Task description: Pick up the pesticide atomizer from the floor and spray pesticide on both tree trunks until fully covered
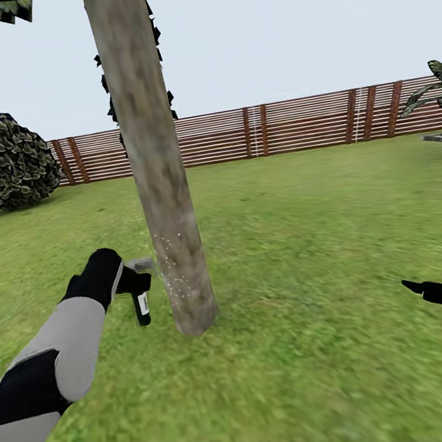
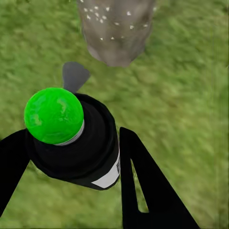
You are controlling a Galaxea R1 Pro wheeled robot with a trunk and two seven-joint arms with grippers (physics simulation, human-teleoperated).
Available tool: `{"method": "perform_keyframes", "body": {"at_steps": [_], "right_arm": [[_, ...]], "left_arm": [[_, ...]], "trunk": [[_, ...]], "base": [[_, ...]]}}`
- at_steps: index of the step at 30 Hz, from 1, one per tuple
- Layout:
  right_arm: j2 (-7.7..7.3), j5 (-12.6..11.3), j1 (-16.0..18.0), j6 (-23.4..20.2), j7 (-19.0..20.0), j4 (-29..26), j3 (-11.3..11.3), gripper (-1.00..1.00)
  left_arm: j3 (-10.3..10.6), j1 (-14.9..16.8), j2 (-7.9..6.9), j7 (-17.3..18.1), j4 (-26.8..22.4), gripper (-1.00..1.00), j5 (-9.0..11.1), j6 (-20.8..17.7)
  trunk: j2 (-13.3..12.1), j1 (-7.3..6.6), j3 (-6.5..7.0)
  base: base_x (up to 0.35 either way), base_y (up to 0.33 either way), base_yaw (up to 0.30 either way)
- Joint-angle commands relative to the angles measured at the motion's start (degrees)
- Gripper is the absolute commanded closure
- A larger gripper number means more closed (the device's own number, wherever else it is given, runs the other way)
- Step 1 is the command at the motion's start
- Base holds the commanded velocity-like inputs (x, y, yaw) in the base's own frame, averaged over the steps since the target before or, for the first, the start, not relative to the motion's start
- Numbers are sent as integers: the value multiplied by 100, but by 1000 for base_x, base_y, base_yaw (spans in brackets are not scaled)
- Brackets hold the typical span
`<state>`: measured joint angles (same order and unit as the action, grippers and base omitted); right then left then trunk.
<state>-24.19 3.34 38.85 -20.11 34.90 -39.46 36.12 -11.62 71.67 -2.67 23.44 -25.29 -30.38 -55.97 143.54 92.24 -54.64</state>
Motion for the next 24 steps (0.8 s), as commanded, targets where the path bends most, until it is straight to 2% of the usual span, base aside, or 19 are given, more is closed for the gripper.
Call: {"method": "perform_keyframes", "body": {"at_steps": [1, 3, 5, 7, 12, 16, 19, 24], "right_arm": [[1, 0, 0, -1, 0, 0, 0, -100], [1, 0, 0, 3, -1, 0, 0, -100], [2, 0, 0, 3, -1, 0, 0, -100], [2, 0, 0, 2, 1, 0, 0, -100], [1, 0, 0, 2, 0, 0, 0, -100], [-1, 0, 0, 3, -1, 0, 0, -100], [-6, 0, 0, 3, -1, 0, 0, -100], [-6, 0, 0, 2, -1, 0, 0, -100]], "left_arm": [[7, 6, -5, 224, -57, 100, -39, -30], [9, 21, -28, 595, -134, 100, -51, -55], [10, 74, -38, 717, -329, 100, -62, -68], [10, 159, -40, 736, -401, 100, -64, -74], [14, 736, -41, 758, -439, 100, -56, -88], [19, 1072, -25, 772, -418, 100, -56, -97], [19, 1214, -24, 775, -409, 100, -56, -106], [27, 1277, -30, 776, -394, 100, -60, -108]], "trunk": [[0, 0, 0], [0, 0, 0], [0, 0, 0], [0, 0, 0], [0, 0, 0], [0, 0, 0], [0, 0, 0], [0, 0, 0]], "base": [[0, 0, 0], [0, 0, 0], [0, 0, 0], [0, 0, 0], [0, 0, 0], [0, 0, 0], [0, 0, 0], [0, 0, 0]]}}
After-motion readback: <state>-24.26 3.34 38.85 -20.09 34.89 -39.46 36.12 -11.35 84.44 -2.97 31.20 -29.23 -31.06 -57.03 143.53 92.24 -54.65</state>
